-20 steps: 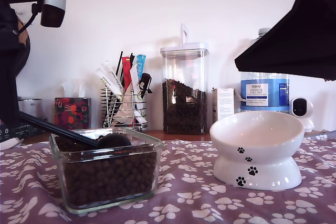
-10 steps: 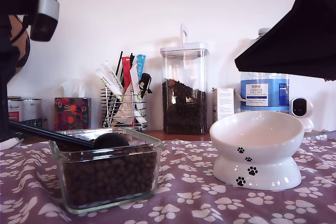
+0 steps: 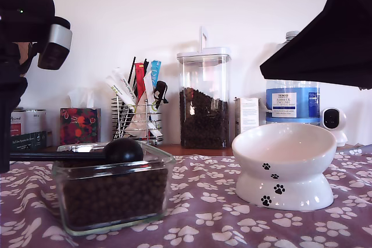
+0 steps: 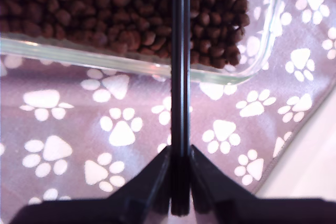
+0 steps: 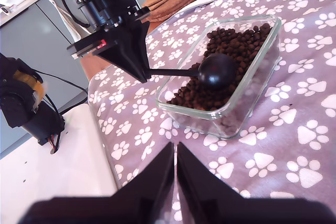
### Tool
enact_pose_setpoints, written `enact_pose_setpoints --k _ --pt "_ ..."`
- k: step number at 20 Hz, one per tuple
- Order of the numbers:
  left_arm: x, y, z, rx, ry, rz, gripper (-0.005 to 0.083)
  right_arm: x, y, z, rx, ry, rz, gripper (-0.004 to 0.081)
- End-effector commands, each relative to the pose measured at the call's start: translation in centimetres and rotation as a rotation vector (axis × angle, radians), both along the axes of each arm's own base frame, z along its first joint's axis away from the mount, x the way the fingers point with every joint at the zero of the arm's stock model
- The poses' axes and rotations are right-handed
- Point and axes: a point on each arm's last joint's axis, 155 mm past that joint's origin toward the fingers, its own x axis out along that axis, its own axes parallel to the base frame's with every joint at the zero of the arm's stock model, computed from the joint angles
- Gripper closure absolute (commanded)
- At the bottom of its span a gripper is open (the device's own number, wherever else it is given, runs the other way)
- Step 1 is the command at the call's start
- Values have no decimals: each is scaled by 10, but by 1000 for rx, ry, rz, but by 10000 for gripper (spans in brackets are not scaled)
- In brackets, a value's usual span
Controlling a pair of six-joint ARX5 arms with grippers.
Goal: Measure one spoon of cat food and pour it into the food bowl
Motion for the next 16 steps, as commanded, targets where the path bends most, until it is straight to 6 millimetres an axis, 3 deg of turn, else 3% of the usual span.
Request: enact_pose_setpoints --k 1,7,13,16 --pt "14 4 4 15 -27 19 797 -4 2 -5 -5 6 13 783" --pt "17 0 23 10 -28 18 797 -8 5 -6 -8 10 31 783" --pt "8 -6 23 49 -28 -34 797 -8 5 -6 -7 9 31 783" --pt "12 -1 21 121 -74 -63 720 -8 5 -6 -8 10 31 783"
